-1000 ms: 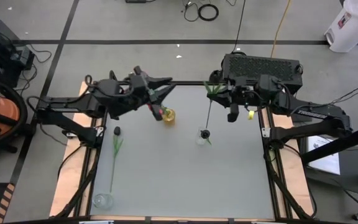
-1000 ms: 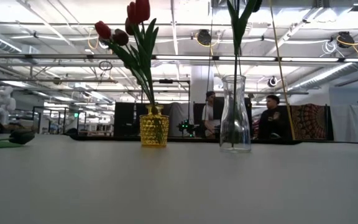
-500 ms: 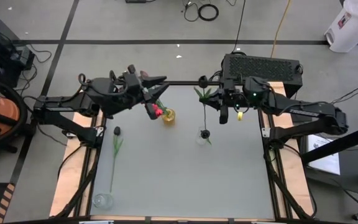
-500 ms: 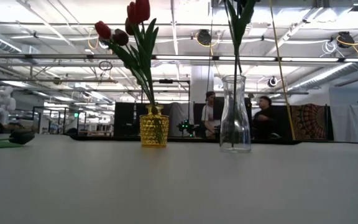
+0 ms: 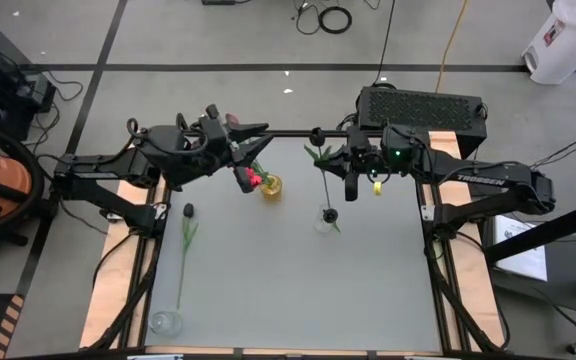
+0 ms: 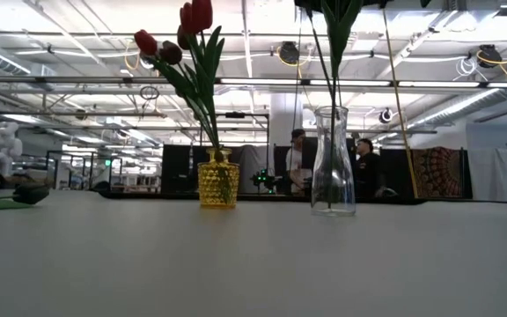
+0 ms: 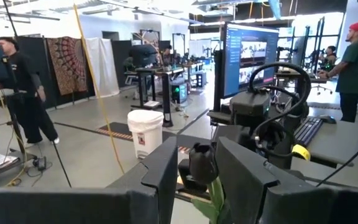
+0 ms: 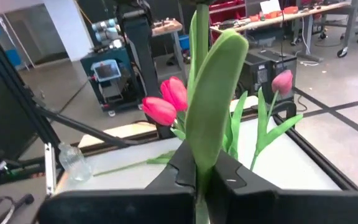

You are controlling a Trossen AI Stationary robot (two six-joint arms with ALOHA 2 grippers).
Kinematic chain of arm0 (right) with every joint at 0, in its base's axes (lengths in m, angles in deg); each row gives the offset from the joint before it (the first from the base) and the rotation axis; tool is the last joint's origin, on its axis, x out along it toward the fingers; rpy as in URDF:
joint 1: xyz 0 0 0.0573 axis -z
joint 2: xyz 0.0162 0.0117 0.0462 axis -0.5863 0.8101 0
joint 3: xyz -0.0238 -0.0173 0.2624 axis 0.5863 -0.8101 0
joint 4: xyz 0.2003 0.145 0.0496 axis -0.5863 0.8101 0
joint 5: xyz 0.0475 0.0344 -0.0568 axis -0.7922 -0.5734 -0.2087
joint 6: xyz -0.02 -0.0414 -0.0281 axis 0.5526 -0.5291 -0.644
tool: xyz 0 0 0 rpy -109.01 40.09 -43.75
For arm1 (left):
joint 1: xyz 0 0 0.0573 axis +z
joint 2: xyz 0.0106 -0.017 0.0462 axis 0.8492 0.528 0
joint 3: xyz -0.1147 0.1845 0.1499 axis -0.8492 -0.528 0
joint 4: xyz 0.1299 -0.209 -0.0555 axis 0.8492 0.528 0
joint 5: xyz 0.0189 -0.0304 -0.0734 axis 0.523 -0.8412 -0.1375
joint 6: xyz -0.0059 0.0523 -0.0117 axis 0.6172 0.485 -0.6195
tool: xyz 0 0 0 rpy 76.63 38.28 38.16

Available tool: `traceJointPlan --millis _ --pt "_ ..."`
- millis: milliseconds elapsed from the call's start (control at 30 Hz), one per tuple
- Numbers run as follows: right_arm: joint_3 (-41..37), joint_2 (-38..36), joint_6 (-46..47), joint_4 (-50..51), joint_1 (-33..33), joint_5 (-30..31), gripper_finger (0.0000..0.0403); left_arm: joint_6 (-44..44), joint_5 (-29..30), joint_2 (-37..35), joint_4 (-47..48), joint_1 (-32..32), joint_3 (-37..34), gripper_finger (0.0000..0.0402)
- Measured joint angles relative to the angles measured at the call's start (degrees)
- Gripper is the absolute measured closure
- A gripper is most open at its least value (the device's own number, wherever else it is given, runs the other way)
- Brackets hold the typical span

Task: Sort flowers into vase by color
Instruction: Put the top black flower into the transparent vase

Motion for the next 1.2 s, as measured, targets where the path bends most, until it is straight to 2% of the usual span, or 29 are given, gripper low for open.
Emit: traceJointPlan --millis 267,700,1200 --pt "0.0 0.0 -4.1 0.0 0.0 0.0 0.0402 0.0 0.0 0.0 0.0 0.0 0.0 0.0281" --pt "0.0 0.4 -1.3 0.4 -0.2 -0.2 0.0402 0.1 0.0 0.0 0.1 0.0 0.0 0.0281" --pt "0.0 0.4 0.2 -0.1 -0.2 -0.3 0.0378 0.1 0.0 0.0 0.2 0.0 0.0 0.0281"
